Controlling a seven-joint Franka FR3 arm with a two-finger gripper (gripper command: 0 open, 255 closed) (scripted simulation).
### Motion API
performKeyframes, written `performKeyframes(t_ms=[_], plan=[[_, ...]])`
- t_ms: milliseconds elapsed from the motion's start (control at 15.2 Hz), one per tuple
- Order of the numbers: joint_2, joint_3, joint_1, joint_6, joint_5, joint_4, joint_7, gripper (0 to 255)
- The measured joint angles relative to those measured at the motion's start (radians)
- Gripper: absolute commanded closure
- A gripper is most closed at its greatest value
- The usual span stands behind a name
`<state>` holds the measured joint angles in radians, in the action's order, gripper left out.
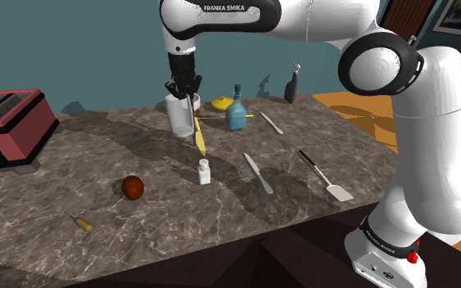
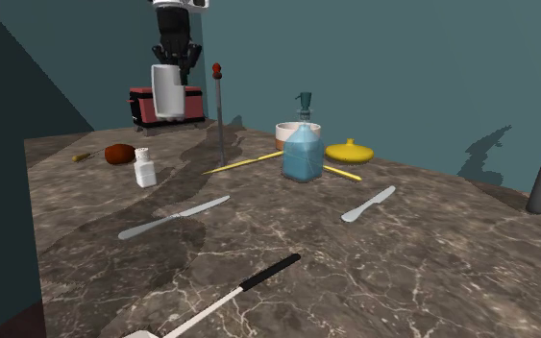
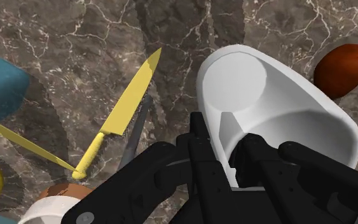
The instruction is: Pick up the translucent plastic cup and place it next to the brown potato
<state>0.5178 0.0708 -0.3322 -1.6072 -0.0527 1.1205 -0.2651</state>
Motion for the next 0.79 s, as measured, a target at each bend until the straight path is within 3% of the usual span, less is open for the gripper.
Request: performKeyframes(t_ms=[264, 792], plan=[[0.107, 0.013, -0.060, 0.029, -0.012, -0.134, -0.066, 255], [0.098, 0.015, -0.066, -0.082, -0.013, -0.013, -0.082, 255]])
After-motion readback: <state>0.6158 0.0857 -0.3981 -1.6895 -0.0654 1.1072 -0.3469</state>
